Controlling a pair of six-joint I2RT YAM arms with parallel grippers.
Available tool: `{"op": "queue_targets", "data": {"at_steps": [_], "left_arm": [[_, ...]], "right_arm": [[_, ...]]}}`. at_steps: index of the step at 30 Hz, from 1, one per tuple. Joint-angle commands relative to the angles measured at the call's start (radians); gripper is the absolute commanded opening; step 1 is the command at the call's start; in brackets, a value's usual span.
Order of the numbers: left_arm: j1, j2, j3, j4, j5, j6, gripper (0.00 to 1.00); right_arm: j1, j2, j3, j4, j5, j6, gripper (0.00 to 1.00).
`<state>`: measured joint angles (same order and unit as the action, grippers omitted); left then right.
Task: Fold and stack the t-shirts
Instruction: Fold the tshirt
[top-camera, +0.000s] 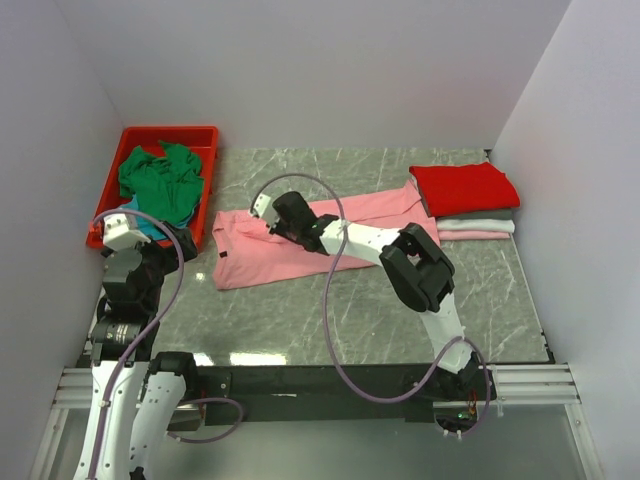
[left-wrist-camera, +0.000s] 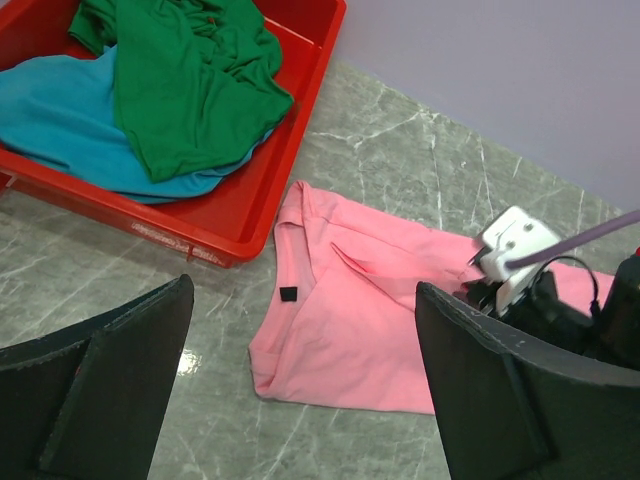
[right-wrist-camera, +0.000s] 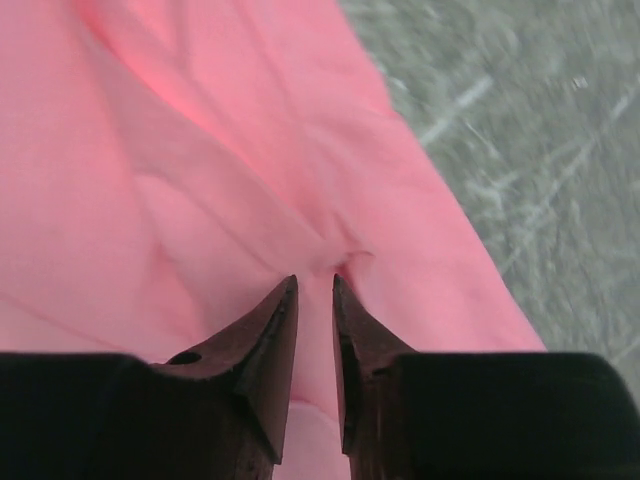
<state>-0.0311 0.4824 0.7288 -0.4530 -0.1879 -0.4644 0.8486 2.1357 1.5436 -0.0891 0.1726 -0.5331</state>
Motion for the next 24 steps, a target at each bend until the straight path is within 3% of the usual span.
{"op": "queue_targets", "data": {"at_steps": [1, 4, 5, 8, 13, 17, 24], "left_arm": [[0.003, 0.002, 0.006, 0.036, 0.011, 0.007, 0.97], [0.003, 0.005, 0.006, 0.034, 0.025, 0.006, 0.97], [0.003, 0.007, 0.006, 0.034, 0.031, 0.003, 0.97], [0.003, 0.019, 0.008, 0.033, 0.060, -0.009, 0.97], [0.003, 0.056, -0.006, 0.036, 0.160, -0.049, 0.96], [0.003, 0.065, -0.011, 0.030, 0.174, -0.054, 0.95], [0.003, 0.061, -0.012, 0.027, 0.177, -0.046, 0.96]], "right_arm": [[-0.045, -0.040, 0.047, 0.025, 0.068, 0.107, 0.28], [-0.065, -0.059, 0.039, 0.009, 0.067, 0.145, 0.43], [-0.080, -0.078, 0.039, -0.006, 0.033, 0.163, 0.55], [-0.112, -0.129, 0.030, -0.053, -0.053, 0.200, 0.59], [-0.192, -0.137, 0.108, -0.256, -0.528, 0.240, 0.57], [-0.224, -0.010, 0.251, -0.330, -0.654, 0.375, 0.54], [-0.232, 0.122, 0.358, -0.360, -0.713, 0.464, 0.50]]}}
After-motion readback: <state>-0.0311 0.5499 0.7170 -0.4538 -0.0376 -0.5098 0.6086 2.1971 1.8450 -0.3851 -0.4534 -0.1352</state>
